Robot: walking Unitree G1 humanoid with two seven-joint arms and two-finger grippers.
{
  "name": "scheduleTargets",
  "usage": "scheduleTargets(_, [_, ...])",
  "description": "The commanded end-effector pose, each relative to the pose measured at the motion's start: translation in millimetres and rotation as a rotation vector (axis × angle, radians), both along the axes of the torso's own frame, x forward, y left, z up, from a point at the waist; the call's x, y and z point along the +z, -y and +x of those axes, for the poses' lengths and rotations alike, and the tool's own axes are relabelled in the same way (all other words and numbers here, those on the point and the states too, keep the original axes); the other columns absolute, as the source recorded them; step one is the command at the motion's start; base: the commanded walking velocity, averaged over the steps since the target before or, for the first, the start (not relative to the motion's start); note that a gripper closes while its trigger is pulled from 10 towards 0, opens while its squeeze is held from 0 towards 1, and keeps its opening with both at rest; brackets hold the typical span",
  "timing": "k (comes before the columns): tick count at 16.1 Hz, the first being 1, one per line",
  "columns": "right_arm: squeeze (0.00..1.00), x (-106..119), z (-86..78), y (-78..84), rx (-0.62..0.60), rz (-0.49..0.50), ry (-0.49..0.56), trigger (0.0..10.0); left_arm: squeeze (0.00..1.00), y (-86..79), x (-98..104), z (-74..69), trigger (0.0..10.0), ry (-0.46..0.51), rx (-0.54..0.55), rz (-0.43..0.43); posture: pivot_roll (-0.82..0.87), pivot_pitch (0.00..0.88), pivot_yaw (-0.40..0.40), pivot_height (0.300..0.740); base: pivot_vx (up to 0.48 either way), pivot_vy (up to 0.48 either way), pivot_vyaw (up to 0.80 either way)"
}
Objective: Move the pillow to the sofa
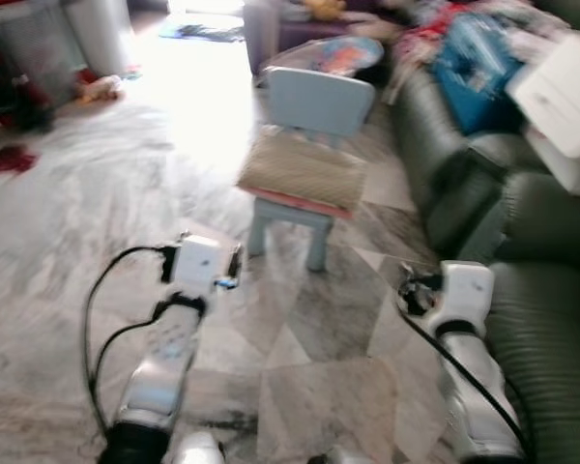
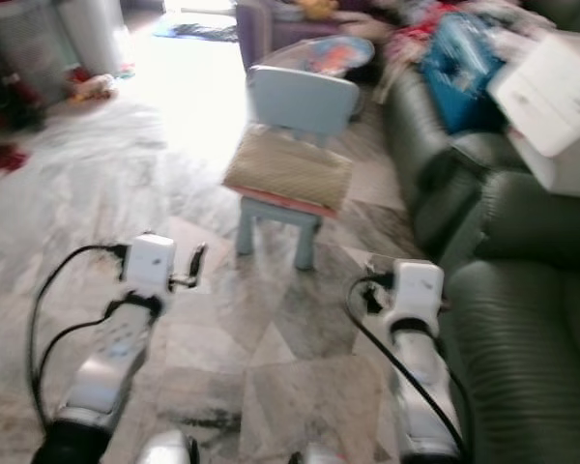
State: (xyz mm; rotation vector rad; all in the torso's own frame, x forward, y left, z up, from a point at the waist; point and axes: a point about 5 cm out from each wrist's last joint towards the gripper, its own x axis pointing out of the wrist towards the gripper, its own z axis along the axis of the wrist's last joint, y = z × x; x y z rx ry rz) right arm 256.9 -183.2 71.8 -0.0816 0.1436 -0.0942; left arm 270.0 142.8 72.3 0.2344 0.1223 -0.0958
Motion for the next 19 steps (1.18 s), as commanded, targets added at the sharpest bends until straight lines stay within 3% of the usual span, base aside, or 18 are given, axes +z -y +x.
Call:
scheduleTargets(1, [0.00, 2, 0.1, -1.9, 0.026, -0.022, 0.005, 10.0, 0.00, 1.4, 4, 0.7, 10.0, 0.017, 0.003, -0.003, 0.04, 0.000, -0.060, 0.740, 0.000, 0.000, 0.00])
scheduleTargets(8, [0.00, -4, -1.1, 6.5, -0.017, -0.020, -0.009, 10.0, 0.00, 6.2, 2, -0.2, 10.0, 0.007, -0.004, 0.000, 0.03, 0.000, -0.042, 0.740, 0.000, 0.000, 0.76])
scheduleTargets(12, [0.00, -11, -7.5, 19.0, -0.117, -0.001, -0.045, 10.0, 0.00, 4.4, 2, 0.7, 10.0, -0.002, -0.006, 0.004, 0.04, 0.000, -0.044, 0.740, 0.000, 0.000, 0.00])
scheduleTargets(15, [0.00, -13, -11.4, 26.4, -0.146, -0.003, -0.060, 10.0, 0.00, 4.4, 3, 1.5, 10.0, -0.011, -0.022, -0.005, 0.04, 0.000, -0.048, 0.740, 0.000, 0.000, -0.77])
scheduleTargets(19, [0.00, -13, -8.7, 20.7, -0.121, 0.004, -0.058, 10.0, 0.00, 3.8, 3, 2.8, 10.0, -0.022, -0.015, 0.032, 0.04, 0.000, -0.049, 0.740, 0.000, 0.000, -0.19])
